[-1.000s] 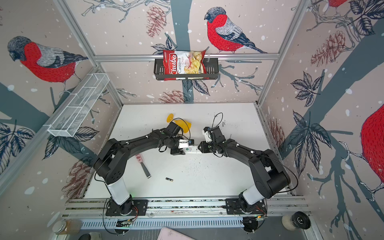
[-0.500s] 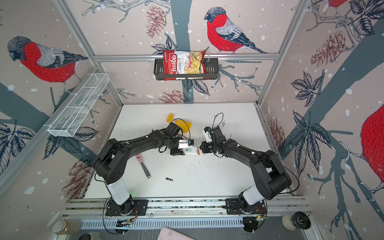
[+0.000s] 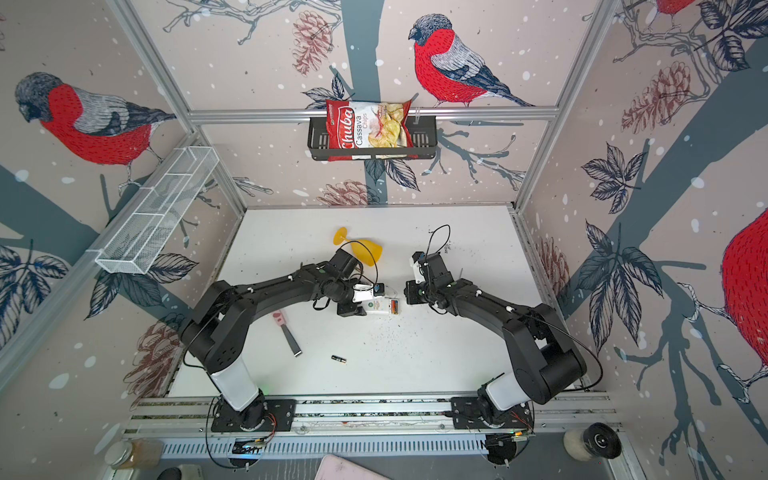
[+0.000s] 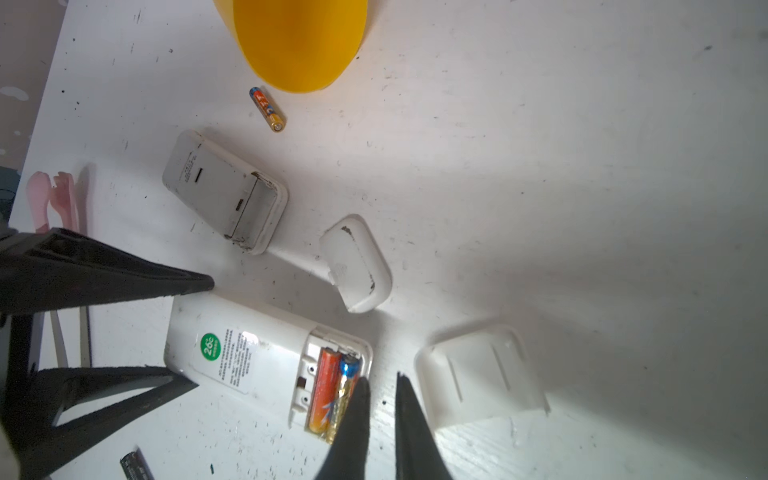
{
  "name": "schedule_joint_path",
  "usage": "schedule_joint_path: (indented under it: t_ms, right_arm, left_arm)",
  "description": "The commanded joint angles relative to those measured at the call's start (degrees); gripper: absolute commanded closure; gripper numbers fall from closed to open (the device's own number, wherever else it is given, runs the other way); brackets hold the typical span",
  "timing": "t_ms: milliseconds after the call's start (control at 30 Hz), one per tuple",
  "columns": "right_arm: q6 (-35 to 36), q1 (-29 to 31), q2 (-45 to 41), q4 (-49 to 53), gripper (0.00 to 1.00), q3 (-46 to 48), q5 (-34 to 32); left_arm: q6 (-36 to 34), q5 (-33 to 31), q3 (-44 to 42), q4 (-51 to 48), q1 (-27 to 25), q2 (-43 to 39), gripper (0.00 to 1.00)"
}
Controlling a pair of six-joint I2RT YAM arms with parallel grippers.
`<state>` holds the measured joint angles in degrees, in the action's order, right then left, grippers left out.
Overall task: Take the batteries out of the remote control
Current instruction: 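Pull the battery cover off the remote's end with the right gripper, then lower the opened remote onto the table with the left gripper while the right withdraws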
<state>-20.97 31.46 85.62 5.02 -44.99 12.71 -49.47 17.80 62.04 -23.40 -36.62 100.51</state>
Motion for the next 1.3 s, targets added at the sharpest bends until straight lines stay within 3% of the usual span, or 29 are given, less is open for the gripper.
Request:
schedule_joint_path:
  t_ms: [0,300,500,667,833,933,1133,1267]
  right_arm:
    - [-0.8,0.1,0.5,-2.6,0.83,0.0,-1.6]
    - [-0.6,0.1,-0.1,-3.9,0.79,0.4,-1.5]
    - [-0.1,-0.2,-0.7,-3.4,0.79,1.5,-3.1]
    - [-0.8,-1.5,-3.0,-4.4,0.78,2.8,-3.6]
    - [-2.1,-3.0,-6.5,-6.5,0.73,5.5,-4.5]
    - [-2.7,-3.6,-8.8,-7.2,0.66,6.0,-6.4]
    - [-3.7,-5.3,-13.1,-7.7,0.5,8.4,-9.8]
    - [-4.4,-6.9,-15.3,-6.8,0.42,9.5,-12.2]
  left_arm:
    - [1.4,0.0,-1.3,0.1,-0.5,-1.1,0.6]
    - [3.0,-0.9,-5.8,2.4,-1.0,-3.9,0.57]
    - [3.0,-0.9,-6.2,2.4,-0.9,-1.9,0.37]
    - [3.7,-1.5,-7.4,3.9,-1.0,-1.8,0.27]
    - [4.8,-1.5,-7.0,4.4,-1.0,-3.9,0.03]
    - [6.6,-1.6,-7.5,5.8,-1.4,-7.1,0.03]
    - [17.1,-5.4,-11.3,19.9,-4.2,-14.2,0.03]
    - [29.5,-18.8,-9.2,29.7,-6.6,-12.5,0.02]
